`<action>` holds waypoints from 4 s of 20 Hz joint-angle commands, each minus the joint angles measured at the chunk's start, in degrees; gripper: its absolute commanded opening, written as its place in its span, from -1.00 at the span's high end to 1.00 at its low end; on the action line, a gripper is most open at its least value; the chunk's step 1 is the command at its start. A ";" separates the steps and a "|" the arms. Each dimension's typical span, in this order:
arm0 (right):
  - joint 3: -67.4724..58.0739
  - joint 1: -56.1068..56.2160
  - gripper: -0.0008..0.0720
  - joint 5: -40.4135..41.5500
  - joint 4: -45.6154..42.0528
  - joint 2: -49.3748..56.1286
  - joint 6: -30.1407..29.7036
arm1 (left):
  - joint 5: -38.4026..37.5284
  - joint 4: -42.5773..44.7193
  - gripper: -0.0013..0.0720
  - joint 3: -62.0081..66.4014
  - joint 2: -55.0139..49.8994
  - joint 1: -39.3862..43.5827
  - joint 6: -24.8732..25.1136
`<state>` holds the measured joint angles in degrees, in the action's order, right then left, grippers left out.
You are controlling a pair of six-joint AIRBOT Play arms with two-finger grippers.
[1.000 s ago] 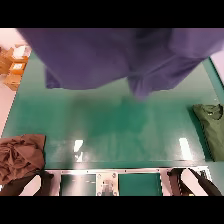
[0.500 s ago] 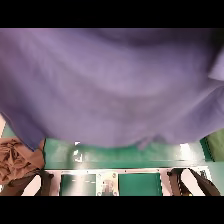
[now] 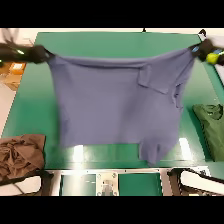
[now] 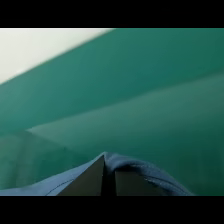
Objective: Fold the shirts.
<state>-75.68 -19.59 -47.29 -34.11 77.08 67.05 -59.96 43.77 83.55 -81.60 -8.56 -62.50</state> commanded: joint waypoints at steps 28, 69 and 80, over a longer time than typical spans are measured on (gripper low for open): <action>0.37 -3.74 0.92 -14.78 -15.52 21.20 0.00 | -8.24 9.90 0.89 -9.29 -14.53 1.97 -12.48; 43.78 -19.43 -0.43 -22.47 -20.15 -17.75 15.21 | 14.88 11.13 0.89 -56.33 23.65 8.28 -33.99; 60.24 -19.43 0.15 -11.39 -10.12 -17.33 6.95 | 14.10 11.26 0.89 -56.17 23.63 5.46 -28.44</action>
<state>-17.34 -39.03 -64.97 -50.50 59.42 80.42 -45.63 55.00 27.29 -57.95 -2.92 -92.14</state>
